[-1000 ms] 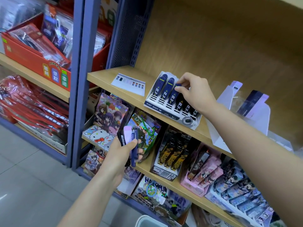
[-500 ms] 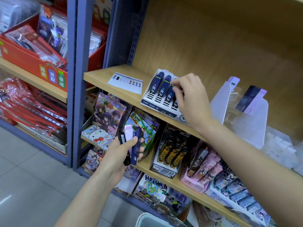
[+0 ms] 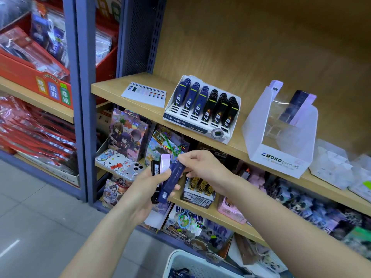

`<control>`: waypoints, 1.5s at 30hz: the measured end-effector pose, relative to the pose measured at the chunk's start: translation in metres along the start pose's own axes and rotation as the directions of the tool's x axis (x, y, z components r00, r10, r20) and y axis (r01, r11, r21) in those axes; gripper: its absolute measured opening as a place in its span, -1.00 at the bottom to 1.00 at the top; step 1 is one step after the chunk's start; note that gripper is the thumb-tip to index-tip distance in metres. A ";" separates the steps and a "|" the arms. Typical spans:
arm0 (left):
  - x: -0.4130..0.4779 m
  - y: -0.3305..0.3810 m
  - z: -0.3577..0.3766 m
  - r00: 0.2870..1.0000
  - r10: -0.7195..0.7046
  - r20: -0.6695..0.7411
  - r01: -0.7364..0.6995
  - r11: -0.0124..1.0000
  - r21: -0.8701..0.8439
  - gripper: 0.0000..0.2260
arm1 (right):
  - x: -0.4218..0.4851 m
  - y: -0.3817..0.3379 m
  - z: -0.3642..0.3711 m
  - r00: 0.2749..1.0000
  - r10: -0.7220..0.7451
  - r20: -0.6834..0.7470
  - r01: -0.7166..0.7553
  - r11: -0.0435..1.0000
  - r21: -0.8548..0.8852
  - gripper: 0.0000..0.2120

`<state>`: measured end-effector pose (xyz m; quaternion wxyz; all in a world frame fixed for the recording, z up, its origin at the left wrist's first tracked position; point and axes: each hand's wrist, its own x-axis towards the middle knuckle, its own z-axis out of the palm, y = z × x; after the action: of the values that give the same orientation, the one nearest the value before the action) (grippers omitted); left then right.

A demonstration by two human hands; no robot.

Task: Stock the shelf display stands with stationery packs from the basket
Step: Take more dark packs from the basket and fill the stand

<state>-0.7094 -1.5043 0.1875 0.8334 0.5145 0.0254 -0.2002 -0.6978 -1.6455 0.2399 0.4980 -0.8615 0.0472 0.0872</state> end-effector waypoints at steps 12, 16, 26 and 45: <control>0.002 -0.009 0.005 0.991 0.094 -0.092 -0.087 0.993 0.082 -0.91 | -0.039 -0.014 -0.052 0.881 -0.267 -0.390 0.266 0.962 -0.059 -0.91; 0.001 -0.007 0.025 0.991 0.133 -0.015 -0.130 0.984 0.122 -0.90 | -0.056 -0.019 -0.103 0.704 -0.382 -0.599 0.416 0.905 -0.088 -0.91; 0.001 0.012 0.091 0.964 0.199 0.178 -0.240 0.940 0.243 -0.84 | -0.058 -0.021 -0.230 0.314 -0.565 -0.763 0.223 0.825 -0.520 -0.89; 0.022 0.033 0.161 0.961 0.111 0.254 -0.169 0.962 0.217 -0.69 | -0.006 -0.021 -0.275 0.659 -0.572 -0.488 0.041 0.675 -0.737 -0.74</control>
<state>-0.7032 -1.6377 0.2854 0.7752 0.5826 -0.1362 -0.2026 -0.6718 -1.8738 0.3933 0.1060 -0.9408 0.0349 -0.3201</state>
